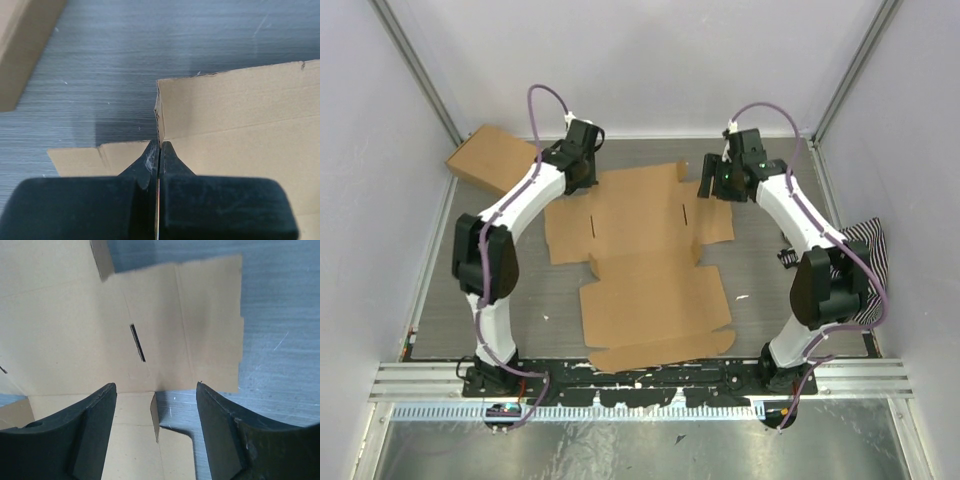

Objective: Fold the paper box

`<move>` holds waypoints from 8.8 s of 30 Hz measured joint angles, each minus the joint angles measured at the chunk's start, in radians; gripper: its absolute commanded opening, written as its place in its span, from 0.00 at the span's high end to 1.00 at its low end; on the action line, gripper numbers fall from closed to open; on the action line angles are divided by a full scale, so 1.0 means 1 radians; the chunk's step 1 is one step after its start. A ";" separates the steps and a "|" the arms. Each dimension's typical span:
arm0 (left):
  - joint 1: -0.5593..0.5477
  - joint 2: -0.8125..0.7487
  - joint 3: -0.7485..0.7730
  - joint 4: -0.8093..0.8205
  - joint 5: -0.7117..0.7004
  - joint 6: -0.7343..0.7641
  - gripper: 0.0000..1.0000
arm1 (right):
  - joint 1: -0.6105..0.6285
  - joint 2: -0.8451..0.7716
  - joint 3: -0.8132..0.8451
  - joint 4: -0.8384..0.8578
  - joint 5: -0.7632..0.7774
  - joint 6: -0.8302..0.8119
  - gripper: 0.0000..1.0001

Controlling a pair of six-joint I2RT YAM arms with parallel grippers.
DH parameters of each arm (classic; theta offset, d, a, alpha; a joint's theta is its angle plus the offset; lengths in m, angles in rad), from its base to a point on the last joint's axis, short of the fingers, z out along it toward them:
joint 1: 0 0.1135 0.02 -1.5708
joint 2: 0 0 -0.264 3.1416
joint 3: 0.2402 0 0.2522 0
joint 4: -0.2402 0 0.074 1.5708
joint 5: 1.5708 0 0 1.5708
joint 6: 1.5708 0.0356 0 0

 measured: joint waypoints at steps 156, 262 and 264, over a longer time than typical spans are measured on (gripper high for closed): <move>-0.155 -0.447 -0.710 0.689 -0.232 0.112 0.94 | -0.227 -0.043 -0.283 0.469 0.037 -0.089 0.55; -0.149 -0.448 -0.590 0.428 -0.151 -0.016 0.96 | 0.275 0.063 -0.424 0.953 0.513 -0.121 0.99; -0.150 -0.452 -0.582 0.407 -0.150 -0.038 0.96 | 0.286 0.077 -0.409 0.943 0.563 -0.095 0.99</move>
